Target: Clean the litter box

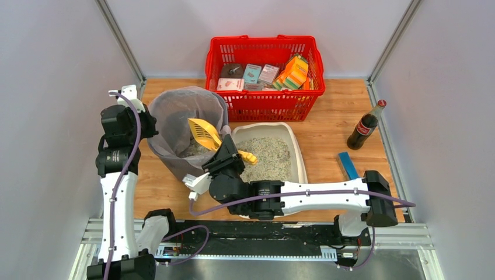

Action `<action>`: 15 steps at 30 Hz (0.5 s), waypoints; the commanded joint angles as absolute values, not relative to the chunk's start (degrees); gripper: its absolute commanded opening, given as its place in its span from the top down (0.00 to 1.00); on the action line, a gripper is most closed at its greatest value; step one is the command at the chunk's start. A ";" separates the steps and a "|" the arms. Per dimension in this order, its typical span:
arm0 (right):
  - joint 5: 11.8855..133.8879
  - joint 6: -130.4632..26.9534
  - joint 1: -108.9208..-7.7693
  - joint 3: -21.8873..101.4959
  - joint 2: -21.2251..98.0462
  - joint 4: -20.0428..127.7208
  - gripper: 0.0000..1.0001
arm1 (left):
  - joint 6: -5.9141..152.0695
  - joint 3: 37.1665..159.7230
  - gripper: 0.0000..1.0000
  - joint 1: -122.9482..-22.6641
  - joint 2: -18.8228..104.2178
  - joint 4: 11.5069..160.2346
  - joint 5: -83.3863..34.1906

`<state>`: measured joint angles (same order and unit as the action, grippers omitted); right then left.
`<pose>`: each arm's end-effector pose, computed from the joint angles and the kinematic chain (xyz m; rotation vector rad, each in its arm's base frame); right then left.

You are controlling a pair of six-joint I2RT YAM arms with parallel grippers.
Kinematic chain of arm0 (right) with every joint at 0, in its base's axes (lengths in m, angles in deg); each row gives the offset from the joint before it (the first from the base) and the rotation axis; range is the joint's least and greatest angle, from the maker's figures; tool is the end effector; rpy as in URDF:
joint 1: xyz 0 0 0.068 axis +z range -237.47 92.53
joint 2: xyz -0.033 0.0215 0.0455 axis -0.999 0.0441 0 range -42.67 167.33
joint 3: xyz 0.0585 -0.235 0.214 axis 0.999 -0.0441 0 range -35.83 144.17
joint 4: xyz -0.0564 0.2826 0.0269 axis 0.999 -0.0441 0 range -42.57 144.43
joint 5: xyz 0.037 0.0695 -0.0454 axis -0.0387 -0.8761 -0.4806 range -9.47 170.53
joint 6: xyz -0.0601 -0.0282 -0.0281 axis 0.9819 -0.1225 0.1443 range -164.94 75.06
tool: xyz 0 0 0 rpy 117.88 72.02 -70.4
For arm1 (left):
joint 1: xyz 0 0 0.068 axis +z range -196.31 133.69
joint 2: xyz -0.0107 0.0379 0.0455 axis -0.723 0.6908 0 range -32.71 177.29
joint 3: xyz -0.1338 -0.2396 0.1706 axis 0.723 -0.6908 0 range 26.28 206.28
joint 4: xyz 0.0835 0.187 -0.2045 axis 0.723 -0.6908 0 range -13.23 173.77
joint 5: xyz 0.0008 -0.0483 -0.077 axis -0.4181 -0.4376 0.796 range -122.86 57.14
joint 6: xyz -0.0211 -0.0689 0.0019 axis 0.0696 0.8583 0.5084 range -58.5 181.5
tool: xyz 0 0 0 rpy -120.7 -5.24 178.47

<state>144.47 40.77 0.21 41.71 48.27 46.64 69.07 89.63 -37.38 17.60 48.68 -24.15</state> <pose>0.0697 0.3971 0.3877 -1.6578 0.8247 -1.0424 0.1946 0.0214 0.4270 -0.1809 1.9448 -0.1331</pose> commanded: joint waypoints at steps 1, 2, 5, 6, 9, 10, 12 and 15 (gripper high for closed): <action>145.48 34.88 0.86 46.78 48.21 44.76 1.00 | 70.29 88.33 1.00 -37.61 18.18 46.06 -23.45; 144.96 34.17 0.77 47.05 48.30 44.94 1.00 | 70.37 88.24 1.00 -37.61 18.09 46.15 -23.72; 144.43 32.76 -0.28 48.10 49.35 47.57 1.00 | 70.11 88.15 1.00 -37.61 17.74 45.97 -25.03; 144.34 32.84 -0.63 48.80 49.61 49.67 1.00 | 70.11 88.15 1.00 -37.61 17.65 46.06 -25.38; 144.07 31.00 -1.51 50.74 50.84 51.88 1.00 | 70.02 87.89 1.00 -37.52 17.39 46.15 -26.62; 143.72 30.21 -1.78 52.05 51.02 52.06 1.00 | 70.02 87.89 1.00 -37.60 17.48 46.24 -26.71; 142.41 27.59 -1.95 53.02 50.93 52.93 1.00 | 69.94 87.97 1.00 -37.69 17.65 46.06 -27.05; 140.56 24.33 -1.95 53.91 50.41 53.12 1.00 | 69.76 87.97 1.00 -37.69 17.65 45.97 -28.63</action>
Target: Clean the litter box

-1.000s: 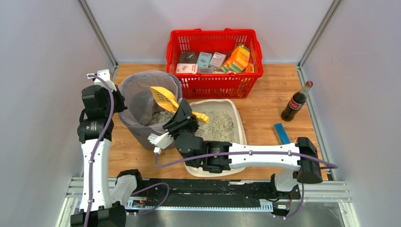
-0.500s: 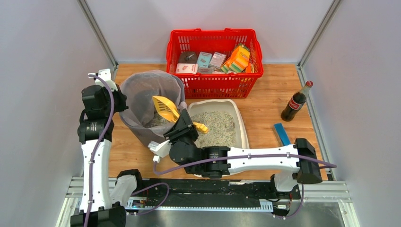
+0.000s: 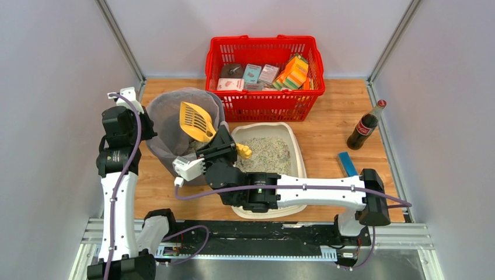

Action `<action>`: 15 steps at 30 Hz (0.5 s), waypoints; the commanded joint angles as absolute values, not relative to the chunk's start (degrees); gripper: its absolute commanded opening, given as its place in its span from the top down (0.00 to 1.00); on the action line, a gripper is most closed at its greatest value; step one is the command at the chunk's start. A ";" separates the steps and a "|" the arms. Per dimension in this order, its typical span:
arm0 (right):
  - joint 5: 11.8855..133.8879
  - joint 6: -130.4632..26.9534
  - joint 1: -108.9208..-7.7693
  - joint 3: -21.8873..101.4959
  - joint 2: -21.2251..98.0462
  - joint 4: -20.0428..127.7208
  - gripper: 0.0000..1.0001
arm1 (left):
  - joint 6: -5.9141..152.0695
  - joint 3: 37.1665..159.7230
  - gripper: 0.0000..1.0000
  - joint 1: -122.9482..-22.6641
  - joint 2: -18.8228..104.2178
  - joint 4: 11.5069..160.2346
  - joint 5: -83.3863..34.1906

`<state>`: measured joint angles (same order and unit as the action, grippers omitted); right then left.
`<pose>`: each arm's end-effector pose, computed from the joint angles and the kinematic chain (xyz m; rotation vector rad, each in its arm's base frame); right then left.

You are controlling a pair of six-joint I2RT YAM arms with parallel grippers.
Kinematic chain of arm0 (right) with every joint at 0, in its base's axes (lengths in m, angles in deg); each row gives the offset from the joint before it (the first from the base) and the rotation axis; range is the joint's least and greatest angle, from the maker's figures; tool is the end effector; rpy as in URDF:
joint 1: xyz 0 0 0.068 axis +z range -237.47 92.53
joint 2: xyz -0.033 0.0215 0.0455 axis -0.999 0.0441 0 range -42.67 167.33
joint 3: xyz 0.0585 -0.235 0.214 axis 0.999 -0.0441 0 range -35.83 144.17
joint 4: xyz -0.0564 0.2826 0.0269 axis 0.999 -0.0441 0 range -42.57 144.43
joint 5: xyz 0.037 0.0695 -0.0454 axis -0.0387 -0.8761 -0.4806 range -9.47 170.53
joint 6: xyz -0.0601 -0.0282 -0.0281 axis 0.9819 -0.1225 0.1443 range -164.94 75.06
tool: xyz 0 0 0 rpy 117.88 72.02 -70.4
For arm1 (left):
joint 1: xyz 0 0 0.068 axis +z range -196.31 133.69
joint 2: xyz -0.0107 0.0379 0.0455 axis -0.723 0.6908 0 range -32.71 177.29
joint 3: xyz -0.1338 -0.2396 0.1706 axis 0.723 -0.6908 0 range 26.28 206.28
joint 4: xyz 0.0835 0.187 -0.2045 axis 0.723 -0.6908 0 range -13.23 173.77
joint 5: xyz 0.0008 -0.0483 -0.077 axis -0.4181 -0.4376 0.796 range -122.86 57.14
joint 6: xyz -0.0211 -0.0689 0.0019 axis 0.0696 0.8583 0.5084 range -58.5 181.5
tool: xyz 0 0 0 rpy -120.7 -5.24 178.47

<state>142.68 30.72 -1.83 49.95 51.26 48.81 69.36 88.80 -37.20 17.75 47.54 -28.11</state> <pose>0.0845 0.4157 0.4247 -1.4441 0.9983 -0.8445 0.1951 0.0263 0.4184 -0.2409 1.9770 -0.0687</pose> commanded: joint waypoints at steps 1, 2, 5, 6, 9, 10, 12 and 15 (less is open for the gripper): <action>140.21 23.80 -2.04 53.82 50.14 53.20 1.00 | 69.76 87.80 1.00 -37.61 17.57 45.97 -28.99; 139.77 23.01 -2.04 53.82 49.88 53.20 1.00 | 69.59 87.89 1.00 -37.61 17.74 45.97 -29.25; 139.15 19.93 -2.39 54.08 49.09 53.29 1.00 | 69.50 87.71 1.00 -37.61 17.83 45.97 -29.78; 138.98 18.97 -2.74 54.17 48.22 53.29 1.00 | 69.32 87.71 1.00 -37.61 17.83 46.06 -30.13; 137.75 13.79 -3.62 54.52 46.28 53.64 1.00 | 69.06 87.54 1.00 -37.52 17.74 46.06 -31.10; 137.22 10.73 -4.06 54.61 45.75 53.73 1.00 | 68.80 87.54 0.99 -37.60 17.74 46.15 -31.36; 135.38 6.85 -5.81 55.05 44.61 53.29 1.00 | 68.53 87.45 0.91 -37.60 17.48 46.24 -32.15; 130.99 -2.82 -8.88 55.49 42.24 49.44 1.00 | 68.35 86.83 0.66 -37.61 16.78 47.20 -31.72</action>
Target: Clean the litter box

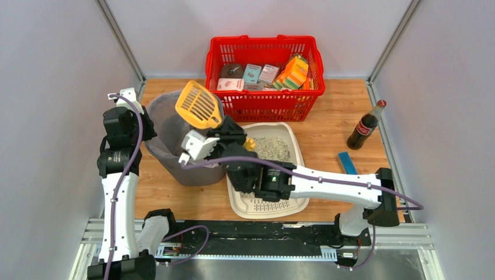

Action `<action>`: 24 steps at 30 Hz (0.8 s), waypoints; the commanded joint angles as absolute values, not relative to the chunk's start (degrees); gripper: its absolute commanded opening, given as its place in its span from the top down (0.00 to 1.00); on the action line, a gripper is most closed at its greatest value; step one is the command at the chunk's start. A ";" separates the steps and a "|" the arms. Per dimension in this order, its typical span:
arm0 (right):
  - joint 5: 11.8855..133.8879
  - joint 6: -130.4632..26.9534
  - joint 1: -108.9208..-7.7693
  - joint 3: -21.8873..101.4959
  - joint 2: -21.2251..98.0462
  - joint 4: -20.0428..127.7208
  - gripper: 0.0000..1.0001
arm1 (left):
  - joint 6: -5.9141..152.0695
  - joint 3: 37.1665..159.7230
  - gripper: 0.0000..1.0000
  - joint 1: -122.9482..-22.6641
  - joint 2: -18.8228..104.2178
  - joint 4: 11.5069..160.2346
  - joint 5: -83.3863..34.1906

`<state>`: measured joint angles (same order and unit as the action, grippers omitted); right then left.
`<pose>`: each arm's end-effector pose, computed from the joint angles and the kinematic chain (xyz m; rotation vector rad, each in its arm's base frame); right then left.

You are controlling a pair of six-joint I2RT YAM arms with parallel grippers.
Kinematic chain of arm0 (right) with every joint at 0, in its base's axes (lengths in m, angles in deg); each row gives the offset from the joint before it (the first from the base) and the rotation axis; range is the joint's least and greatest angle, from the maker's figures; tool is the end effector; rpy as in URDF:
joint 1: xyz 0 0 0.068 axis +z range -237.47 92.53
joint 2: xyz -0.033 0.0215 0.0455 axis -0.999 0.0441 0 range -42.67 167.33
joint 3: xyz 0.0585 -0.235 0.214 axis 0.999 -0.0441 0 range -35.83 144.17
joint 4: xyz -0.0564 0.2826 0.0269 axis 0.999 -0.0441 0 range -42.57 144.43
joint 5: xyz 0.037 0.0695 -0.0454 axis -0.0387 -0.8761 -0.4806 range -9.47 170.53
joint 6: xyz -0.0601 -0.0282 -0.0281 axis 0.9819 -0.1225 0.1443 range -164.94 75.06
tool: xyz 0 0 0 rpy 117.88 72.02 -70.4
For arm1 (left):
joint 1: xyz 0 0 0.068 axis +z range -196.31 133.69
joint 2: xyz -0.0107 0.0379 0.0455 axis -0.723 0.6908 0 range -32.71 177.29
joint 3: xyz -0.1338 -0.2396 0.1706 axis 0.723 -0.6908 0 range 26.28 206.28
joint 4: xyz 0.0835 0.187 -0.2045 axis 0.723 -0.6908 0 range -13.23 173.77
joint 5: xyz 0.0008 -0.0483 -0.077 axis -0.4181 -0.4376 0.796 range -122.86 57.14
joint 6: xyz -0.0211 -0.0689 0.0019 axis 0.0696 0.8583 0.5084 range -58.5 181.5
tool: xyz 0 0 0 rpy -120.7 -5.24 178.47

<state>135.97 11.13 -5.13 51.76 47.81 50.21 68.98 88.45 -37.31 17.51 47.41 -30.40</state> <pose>0.1029 0.3967 0.4620 -1.1611 1.1893 -0.4690 0.1939 0.0281 0.4165 -0.2588 1.9795 -0.0260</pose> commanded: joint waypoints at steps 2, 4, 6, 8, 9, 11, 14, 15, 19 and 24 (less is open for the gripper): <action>127.66 -9.74 -10.65 55.31 40.13 46.72 1.00 | 68.01 86.39 0.55 -37.69 16.25 47.99 -31.72; 125.28 -13.81 -13.63 54.27 38.46 45.04 1.00 | 67.83 85.95 0.43 -37.61 15.72 48.70 -31.80; 122.55 -19.00 -16.87 52.77 35.56 43.37 1.00 | 67.48 85.69 0.33 -37.61 15.20 48.96 -31.98; 119.40 -22.68 -19.17 50.31 31.89 41.27 1.00 | 66.86 85.52 0.28 -37.61 14.49 49.57 -32.16; 118.16 -25.84 -21.62 49.26 30.64 40.64 1.00 | 66.77 85.08 0.27 -37.69 13.53 49.84 -32.33; 115.61 -29.02 -23.92 45.49 27.66 39.41 1.00 | 66.60 84.46 0.27 -37.69 12.47 51.07 -32.68; 112.80 -34.47 -28.75 40.40 21.94 37.31 1.00 | 66.33 83.41 0.27 -37.61 10.27 52.30 -36.37; 111.91 -35.87 -31.11 39.41 19.49 36.34 1.00 | 66.24 83.49 0.26 -37.69 10.01 52.30 -37.07; 109.36 -40.54 -34.82 36.33 15.88 29.84 1.00 | 66.07 83.67 0.26 -37.69 9.92 52.92 -37.17; 108.48 -43.97 -37.89 33.44 12.27 21.84 1.00 | 64.93 87.79 0.25 -38.31 10.36 50.56 -38.48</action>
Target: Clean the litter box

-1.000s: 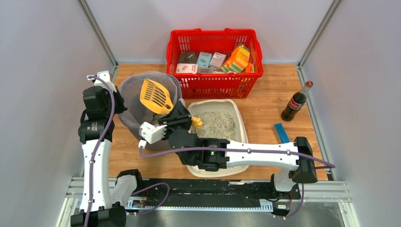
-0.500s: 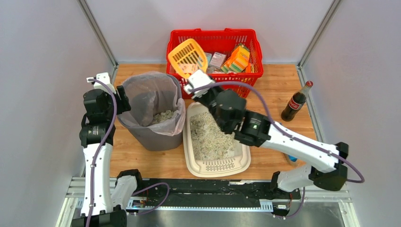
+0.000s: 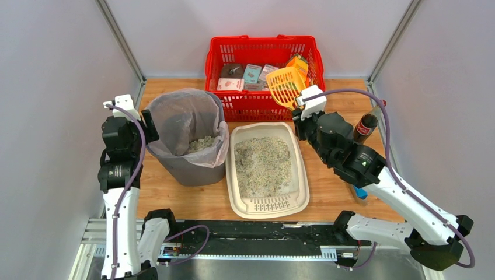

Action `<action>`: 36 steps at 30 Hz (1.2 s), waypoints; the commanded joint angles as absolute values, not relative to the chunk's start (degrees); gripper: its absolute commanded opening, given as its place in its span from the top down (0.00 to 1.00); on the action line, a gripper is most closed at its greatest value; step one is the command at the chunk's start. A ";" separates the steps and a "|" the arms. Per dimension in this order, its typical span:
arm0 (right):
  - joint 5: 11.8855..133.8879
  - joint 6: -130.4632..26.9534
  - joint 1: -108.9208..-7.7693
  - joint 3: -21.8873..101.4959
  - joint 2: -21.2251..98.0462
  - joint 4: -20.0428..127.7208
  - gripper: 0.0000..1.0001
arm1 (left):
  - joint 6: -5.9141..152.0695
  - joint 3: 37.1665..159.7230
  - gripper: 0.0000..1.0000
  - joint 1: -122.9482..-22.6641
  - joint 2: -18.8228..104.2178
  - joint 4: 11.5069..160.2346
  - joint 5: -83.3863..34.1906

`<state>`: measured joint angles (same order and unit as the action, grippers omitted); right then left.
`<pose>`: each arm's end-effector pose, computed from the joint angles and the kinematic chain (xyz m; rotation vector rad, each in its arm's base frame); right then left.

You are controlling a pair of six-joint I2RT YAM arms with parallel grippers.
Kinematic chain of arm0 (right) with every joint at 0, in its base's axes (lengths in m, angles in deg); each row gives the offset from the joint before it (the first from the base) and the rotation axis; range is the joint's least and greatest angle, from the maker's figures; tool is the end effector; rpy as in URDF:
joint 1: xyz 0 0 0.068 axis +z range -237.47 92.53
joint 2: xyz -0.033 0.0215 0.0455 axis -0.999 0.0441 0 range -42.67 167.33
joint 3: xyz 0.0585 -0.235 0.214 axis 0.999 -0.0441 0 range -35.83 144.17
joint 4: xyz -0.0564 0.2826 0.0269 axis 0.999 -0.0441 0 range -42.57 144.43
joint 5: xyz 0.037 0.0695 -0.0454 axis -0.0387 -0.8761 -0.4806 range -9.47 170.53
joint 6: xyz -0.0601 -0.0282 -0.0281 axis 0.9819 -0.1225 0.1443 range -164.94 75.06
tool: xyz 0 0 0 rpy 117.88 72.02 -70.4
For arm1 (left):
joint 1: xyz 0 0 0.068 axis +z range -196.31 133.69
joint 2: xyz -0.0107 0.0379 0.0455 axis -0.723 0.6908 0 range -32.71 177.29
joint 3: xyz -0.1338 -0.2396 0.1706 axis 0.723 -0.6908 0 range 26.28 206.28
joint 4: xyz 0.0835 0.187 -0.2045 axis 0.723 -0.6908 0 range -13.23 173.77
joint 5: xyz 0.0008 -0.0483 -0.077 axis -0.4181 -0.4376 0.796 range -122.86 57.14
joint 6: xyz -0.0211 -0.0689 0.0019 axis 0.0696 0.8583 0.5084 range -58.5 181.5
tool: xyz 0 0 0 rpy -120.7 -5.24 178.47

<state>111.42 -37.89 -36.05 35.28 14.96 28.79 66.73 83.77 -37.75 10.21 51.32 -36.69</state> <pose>0.1651 0.1578 0.4762 -0.5026 1.6799 0.0840 0.1641 0.0287 0.4147 -0.2716 1.8636 0.1026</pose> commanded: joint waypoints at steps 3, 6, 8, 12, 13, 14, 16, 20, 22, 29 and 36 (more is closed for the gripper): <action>107.42 -47.48 -39.92 31.94 10.68 17.71 1.00 | 64.84 91.13 0.25 -38.57 10.80 48.71 -39.27; 108.21 -49.42 -41.41 29.39 9.45 15.68 1.00 | 65.54 93.07 0.25 -38.57 10.89 47.56 -41.20; 107.95 -50.47 -41.68 27.28 8.75 14.54 1.00 | 65.54 94.64 0.25 -39.18 10.97 46.51 -42.43; 105.67 -52.32 -41.68 26.40 9.18 11.38 1.00 | 64.84 96.76 0.25 -42.25 11.06 44.84 -45.60; 103.92 -52.76 -41.77 26.83 9.53 9.28 1.00 | 64.32 97.37 0.25 -43.13 11.32 44.66 -46.04; 102.95 -53.20 -41.77 27.18 9.97 8.13 1.00 | 63.88 98.86 0.25 -44.36 12.02 44.31 -46.74; 100.06 -53.99 -41.68 28.41 11.81 4.10 1.00 | 62.74 100.71 0.25 -49.53 13.16 43.60 -47.36; 96.44 -56.27 -41.33 34.28 15.77 -3.73 1.00 | 60.11 106.59 0.25 -58.33 18.77 42.46 -49.56; 95.21 -57.76 -40.72 36.32 18.31 -8.47 1.00 | 60.26 108.10 0.25 -60.19 20.46 42.20 -47.46; 95.65 -59.44 -34.13 43.71 28.33 -20.18 1.00 | 60.53 102.67 0.24 -60.28 20.03 47.55 -38.65; 90.20 -60.67 -34.03 46.70 35.63 -21.33 1.00 | 57.99 95.81 0.17 -60.28 16.43 50.01 -42.43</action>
